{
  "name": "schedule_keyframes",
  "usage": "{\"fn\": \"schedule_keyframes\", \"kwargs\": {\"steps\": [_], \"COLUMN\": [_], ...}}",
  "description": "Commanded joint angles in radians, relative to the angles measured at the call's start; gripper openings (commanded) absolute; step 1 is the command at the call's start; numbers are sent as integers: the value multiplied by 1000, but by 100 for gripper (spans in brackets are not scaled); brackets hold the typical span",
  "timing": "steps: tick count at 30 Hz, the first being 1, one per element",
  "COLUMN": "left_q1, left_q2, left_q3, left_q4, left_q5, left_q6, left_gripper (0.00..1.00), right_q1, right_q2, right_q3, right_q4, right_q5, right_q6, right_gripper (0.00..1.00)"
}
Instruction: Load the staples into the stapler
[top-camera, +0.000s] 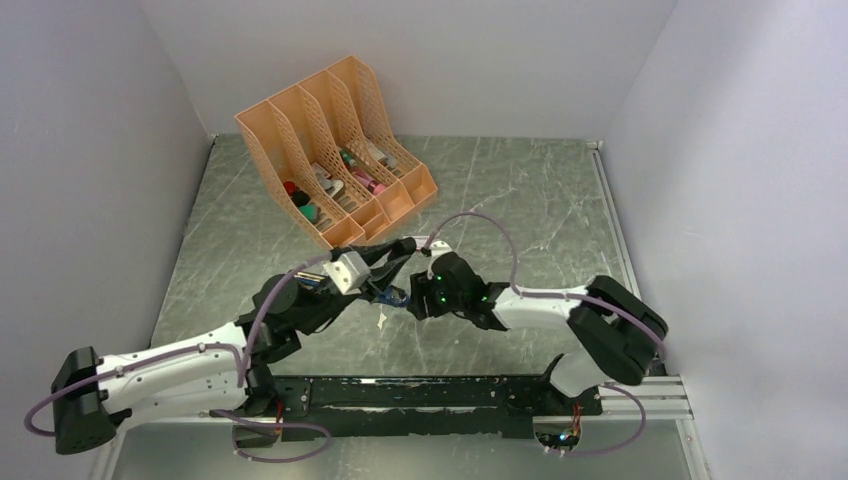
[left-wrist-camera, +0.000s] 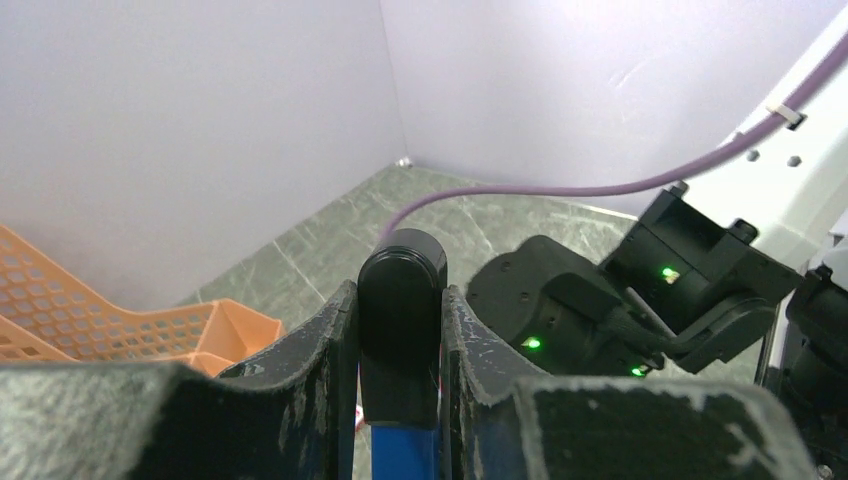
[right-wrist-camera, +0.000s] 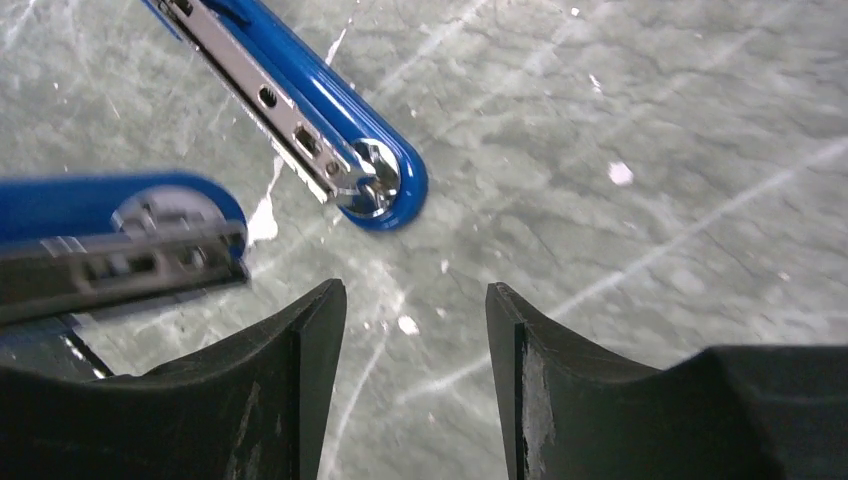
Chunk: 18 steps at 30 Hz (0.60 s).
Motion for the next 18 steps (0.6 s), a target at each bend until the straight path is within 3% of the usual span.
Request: {"fn": "schedule_keyframes", "kwargs": {"steps": [1, 6, 12, 18], "left_q1": [-4, -4, -4, -4], "left_q2": [-104, -192, -263, -274], "left_q3": [68, 83, 100, 111], "left_q4": [71, -2, -78, -75], "left_q5": [40, 103, 176, 267], "left_q6": [29, 25, 32, 27], "left_gripper": [7, 7, 7, 7], "right_q1": [6, 4, 4, 3], "right_q2": [-149, -433, -689, -700], "right_q3": [-54, -136, -183, -104], "right_q4": [-33, 58, 171, 224], "right_q5": [93, 136, -184, -430], "right_q6": [-89, -296, -574, -684], "right_gripper": [59, 62, 66, 69]}}
